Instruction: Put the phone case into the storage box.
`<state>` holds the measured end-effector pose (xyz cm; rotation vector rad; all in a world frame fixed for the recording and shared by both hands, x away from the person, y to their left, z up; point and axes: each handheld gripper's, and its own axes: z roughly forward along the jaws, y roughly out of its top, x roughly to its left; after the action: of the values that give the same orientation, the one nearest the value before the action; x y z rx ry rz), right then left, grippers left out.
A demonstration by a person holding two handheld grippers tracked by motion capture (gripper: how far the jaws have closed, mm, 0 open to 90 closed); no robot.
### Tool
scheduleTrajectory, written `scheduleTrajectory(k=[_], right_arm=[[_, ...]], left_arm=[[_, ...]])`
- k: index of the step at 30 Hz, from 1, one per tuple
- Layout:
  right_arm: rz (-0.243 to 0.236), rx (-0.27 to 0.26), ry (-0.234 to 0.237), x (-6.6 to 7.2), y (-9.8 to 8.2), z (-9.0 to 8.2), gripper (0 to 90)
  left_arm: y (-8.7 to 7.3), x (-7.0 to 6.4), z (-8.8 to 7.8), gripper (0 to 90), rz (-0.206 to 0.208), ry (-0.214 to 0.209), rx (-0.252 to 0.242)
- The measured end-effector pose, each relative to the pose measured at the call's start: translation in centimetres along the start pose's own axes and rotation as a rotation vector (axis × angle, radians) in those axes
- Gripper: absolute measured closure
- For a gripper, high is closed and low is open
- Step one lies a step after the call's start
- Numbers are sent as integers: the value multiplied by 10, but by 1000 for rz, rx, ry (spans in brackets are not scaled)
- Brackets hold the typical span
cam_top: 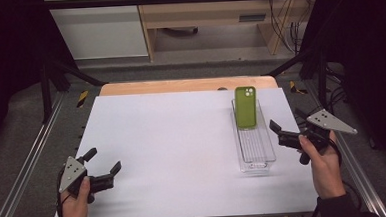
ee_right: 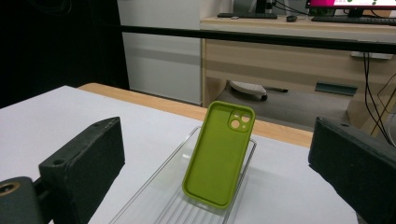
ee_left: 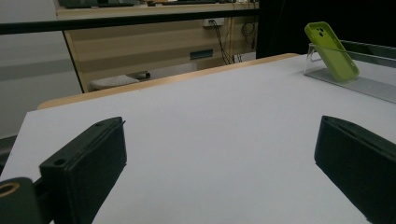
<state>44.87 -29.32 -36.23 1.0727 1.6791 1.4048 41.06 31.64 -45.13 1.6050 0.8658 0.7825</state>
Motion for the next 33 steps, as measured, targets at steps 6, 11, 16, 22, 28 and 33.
scheduleTrajectory(k=[6, 11, 16, 22, 28, 33], right_arm=[[-6, -8, 6, -1, -3, -5, 38], [6, -19, 1, -4, -8, -10, 37], [17, -22, -7, -8, -13, -17, 36], [23, -29, -13, -13, -20, -26, 36], [28, -29, -8, -14, -30, -33, 35], [29, -36, 0, -13, -37, -37, 35]], left_arm=[[0, -1, -3, 19, 3, -4, -3], [0, -4, -2, 18, 6, -12, -1], [0, -4, -2, 18, 5, -14, -1], [0, -5, -3, 18, 9, -15, 0], [0, -5, -3, 18, 10, -16, 0], [0, -6, -4, 18, 12, -17, -1]])
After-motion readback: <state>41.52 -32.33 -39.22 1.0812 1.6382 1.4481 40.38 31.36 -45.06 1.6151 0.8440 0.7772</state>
